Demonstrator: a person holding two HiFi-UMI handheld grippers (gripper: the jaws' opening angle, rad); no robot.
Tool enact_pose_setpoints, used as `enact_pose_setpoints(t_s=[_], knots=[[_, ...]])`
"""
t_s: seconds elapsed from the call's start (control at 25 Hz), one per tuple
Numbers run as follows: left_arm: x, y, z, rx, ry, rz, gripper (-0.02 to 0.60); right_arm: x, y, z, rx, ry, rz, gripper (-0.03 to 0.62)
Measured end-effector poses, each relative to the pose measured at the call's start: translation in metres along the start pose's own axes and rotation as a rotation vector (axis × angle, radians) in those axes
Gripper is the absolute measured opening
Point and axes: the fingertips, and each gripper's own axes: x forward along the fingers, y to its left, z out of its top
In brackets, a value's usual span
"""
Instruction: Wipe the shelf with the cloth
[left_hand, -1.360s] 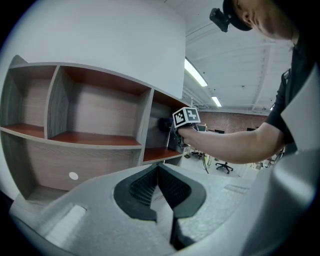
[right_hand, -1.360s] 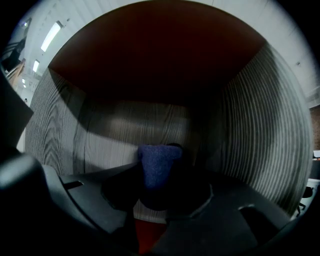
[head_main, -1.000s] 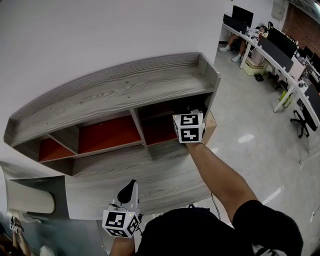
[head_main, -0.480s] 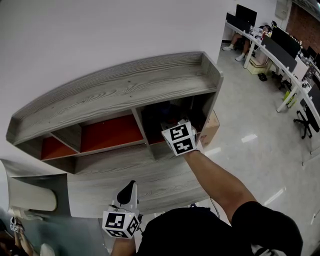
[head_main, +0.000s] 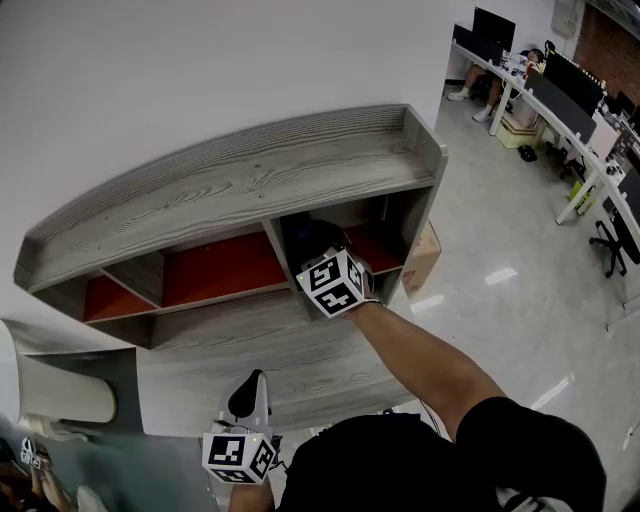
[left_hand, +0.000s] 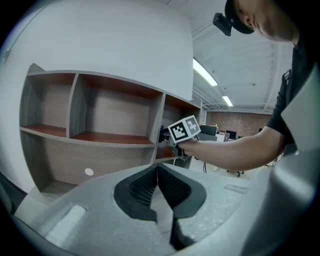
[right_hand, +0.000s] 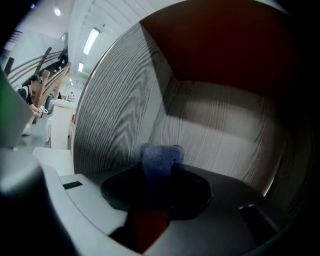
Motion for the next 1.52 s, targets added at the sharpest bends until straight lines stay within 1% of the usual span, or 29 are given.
enact_pose_setpoints(t_s=[0.24, 0.52, 0.72, 1.2, 1.4, 1.52], knots=[[-0.001, 0.000, -0.004, -0.010, 0.004, 0.011, 0.011, 0.014, -0.004, -0.007, -0.003, 0.047, -0.020, 0.138], [0.001, 0.005, 0.002, -0.002, -0.009, 0.021, 0.010, 0.018, -0.011, -0.011, 0.021, 0.066, -0.034, 0.138], [0.007, 0.003, 0.004, 0.006, -0.008, 0.008, 0.011, 0.013, -0.025, -0.018, 0.035, 0.081, -0.066, 0.138], [0.025, -0.018, 0.006, 0.035, 0.010, -0.071, 0.011, -0.015, -0.087, -0.053, 0.176, 0.140, -0.222, 0.138], [0.029, -0.022, 0.007, 0.039, 0.009, -0.087, 0.011, -0.025, -0.110, -0.064, 0.306, 0.132, -0.277, 0.138], [0.030, -0.024, 0.008, 0.041, 0.006, -0.095, 0.011, -0.028, -0.118, -0.068, 0.359, 0.127, -0.299, 0.138]])
